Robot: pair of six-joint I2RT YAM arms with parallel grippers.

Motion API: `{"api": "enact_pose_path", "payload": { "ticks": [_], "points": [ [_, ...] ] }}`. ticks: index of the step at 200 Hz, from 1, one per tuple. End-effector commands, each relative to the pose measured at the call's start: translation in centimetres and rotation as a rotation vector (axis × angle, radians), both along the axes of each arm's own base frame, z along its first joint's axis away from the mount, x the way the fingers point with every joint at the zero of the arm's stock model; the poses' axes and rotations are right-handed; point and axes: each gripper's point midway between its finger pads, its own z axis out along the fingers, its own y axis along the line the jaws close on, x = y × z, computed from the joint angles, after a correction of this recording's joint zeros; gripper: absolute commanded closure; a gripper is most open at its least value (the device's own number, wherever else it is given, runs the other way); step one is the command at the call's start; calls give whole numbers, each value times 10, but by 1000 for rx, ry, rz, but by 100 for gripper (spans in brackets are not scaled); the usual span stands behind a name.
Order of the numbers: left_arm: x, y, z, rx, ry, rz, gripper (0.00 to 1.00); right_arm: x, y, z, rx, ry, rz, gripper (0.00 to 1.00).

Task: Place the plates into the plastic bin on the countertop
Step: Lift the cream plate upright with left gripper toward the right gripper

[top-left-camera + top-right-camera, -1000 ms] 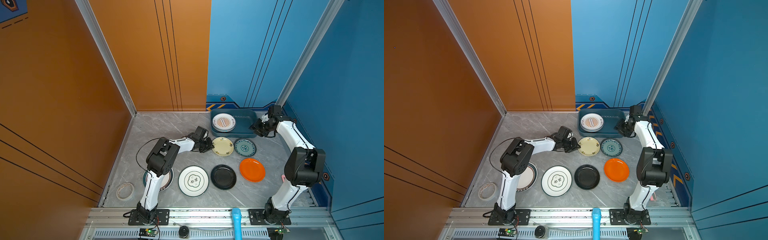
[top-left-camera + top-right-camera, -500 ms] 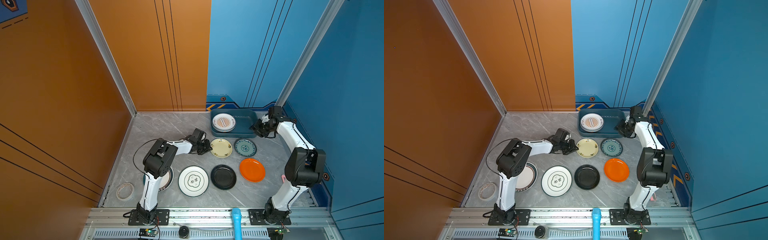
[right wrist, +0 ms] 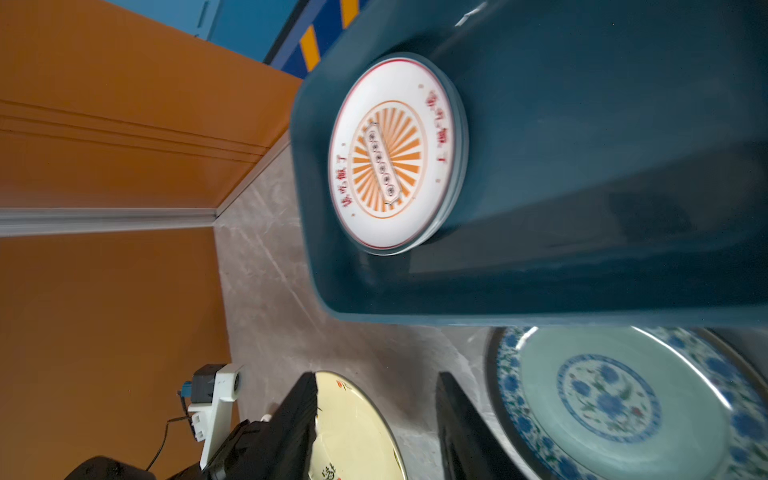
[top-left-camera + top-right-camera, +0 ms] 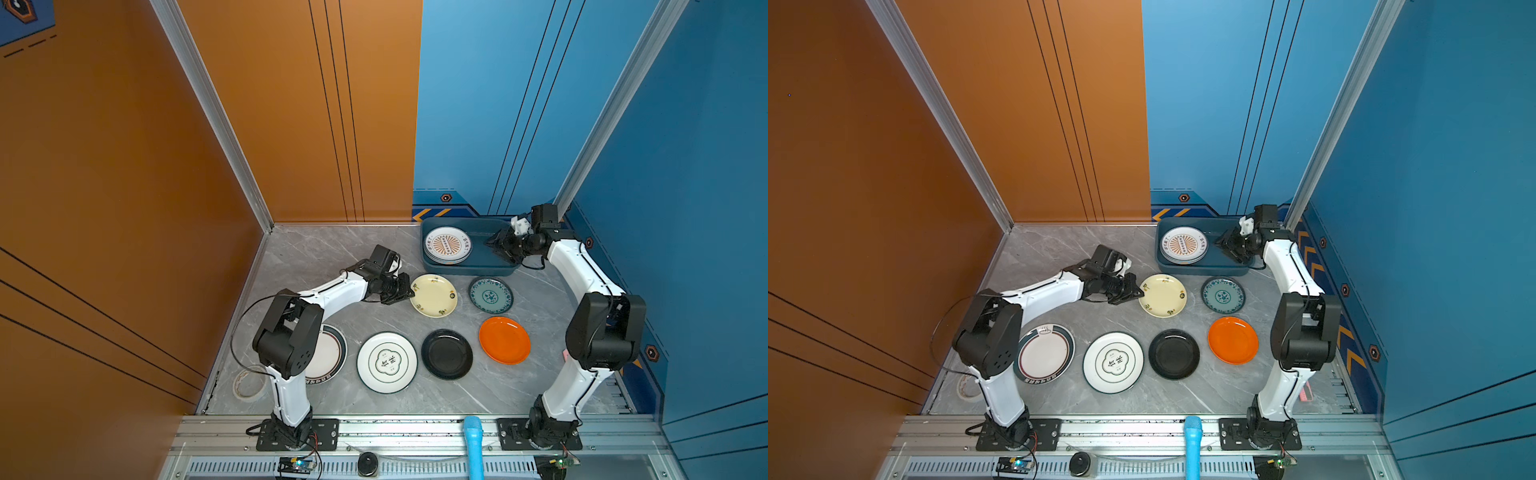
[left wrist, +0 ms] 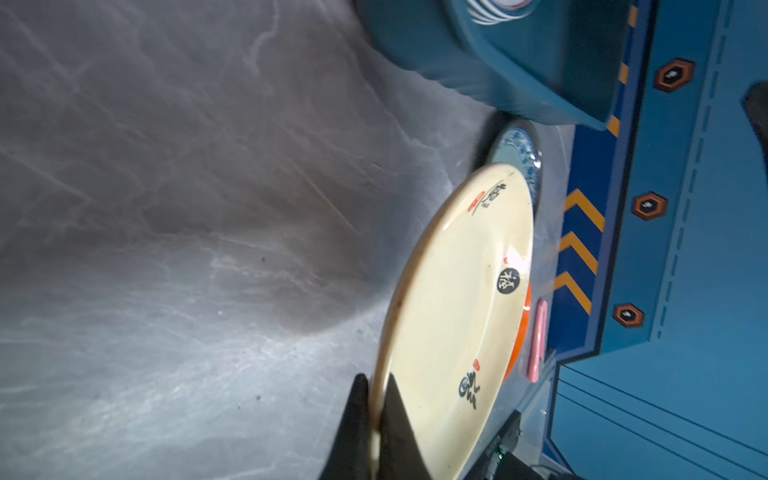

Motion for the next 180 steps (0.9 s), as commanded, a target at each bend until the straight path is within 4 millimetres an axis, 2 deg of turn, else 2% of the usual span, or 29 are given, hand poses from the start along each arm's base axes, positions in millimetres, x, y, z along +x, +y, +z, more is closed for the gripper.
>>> {"api": "enact_pose_path", "payload": {
  "ticks": [1,27,56,101,139,180],
  "points": [
    [1,4,45,-74,-48,-44,100,19,27,35,94,-138,126,49],
    [20,12,69,-104,-82,-5,100,26,44,41,158,-157,184,47],
    [44,13,73,-100,-92,24,100,26,64,41,202,-163,233,47],
    [71,0,82,-137,-104,11,100,11,99,31,194,-118,349,46],
    [94,-6,85,-160,-103,0,100,7,111,26,199,-97,374,47],
    [107,-7,93,-183,-116,-2,100,9,111,18,182,-76,364,47]
  ]
}}
